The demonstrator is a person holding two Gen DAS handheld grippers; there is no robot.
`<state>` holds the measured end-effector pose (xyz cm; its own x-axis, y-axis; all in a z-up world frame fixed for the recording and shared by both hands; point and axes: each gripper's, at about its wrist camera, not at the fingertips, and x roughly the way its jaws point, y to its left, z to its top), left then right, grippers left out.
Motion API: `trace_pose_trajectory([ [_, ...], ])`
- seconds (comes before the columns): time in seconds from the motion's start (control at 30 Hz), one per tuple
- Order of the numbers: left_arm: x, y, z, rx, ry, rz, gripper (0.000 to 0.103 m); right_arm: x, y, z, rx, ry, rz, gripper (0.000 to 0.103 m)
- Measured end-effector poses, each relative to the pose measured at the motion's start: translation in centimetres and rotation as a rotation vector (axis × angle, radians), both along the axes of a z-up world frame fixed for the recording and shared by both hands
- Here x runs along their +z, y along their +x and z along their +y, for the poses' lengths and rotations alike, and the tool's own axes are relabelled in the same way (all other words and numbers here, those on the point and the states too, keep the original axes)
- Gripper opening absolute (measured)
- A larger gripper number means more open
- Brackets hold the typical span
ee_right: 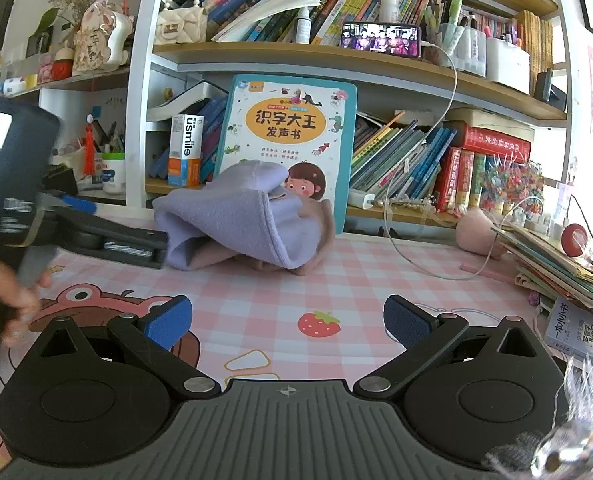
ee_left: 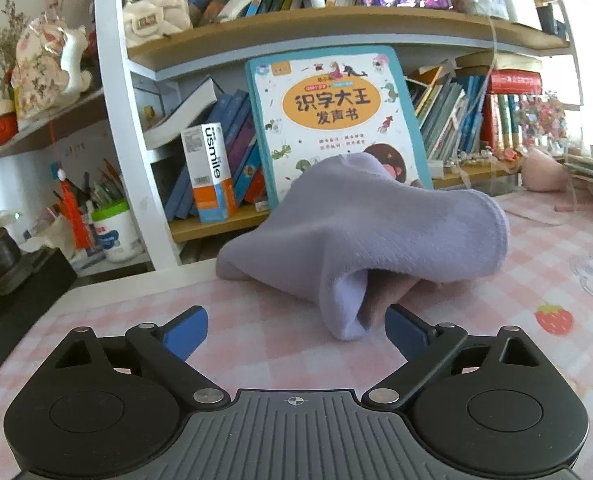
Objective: Fold clothes
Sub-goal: 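Move the left tool to the sweater and close it on the fabric, then grasp the sweater with the right tool while the left tool holds it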
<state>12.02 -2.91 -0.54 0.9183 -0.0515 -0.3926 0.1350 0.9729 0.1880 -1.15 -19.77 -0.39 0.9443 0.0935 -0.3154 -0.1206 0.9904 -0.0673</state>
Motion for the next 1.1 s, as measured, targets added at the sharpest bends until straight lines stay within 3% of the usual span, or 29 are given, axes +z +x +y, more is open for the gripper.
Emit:
trace_pose_trajectory([
  [0.07,-0.2,0.9,-0.3,0.006,-0.007,0.003,0.097,0.0,0.0,0.0,-0.001,0.002,0.001,0.103],
  [0.33,-0.6,3.5,-1.1,0.022,-0.020,0.027,0.077,-0.1,0.2,0.0,0.003,0.001,0.014,0.103],
  [0.43,-0.6,4.2,-0.8,0.021,-0.049,0.055,0.045,0.0,0.2,0.0,0.003,0.001,0.013,0.103],
  [0.5,-0.5,3.8,-0.6,-0.006,-0.060,0.070,0.017,0.0,0.2,-0.1,0.003,0.005,0.014,0.103],
  [0.53,-0.4,3.5,-0.5,-0.020,-0.063,0.077,0.013,0.0,0.2,-0.1,0.004,0.007,0.015,0.103],
  [0.67,0.5,1.4,-0.1,-0.091,-0.097,0.078,0.010,0.0,0.3,-0.3,0.010,0.018,0.021,0.103],
  [0.83,3.3,-5.0,2.3,-0.159,-0.167,-0.009,0.010,0.0,0.4,-0.1,0.039,0.014,0.034,0.103],
  [0.97,4.7,-9.7,4.7,-0.161,-0.203,-0.054,0.010,0.0,0.5,0.3,0.152,0.013,0.049,0.103],
  [1.1,4.8,-13.4,6.7,-0.145,-0.241,-0.043,0.010,0.0,0.5,1.7,0.297,-0.031,0.060,0.103],
])
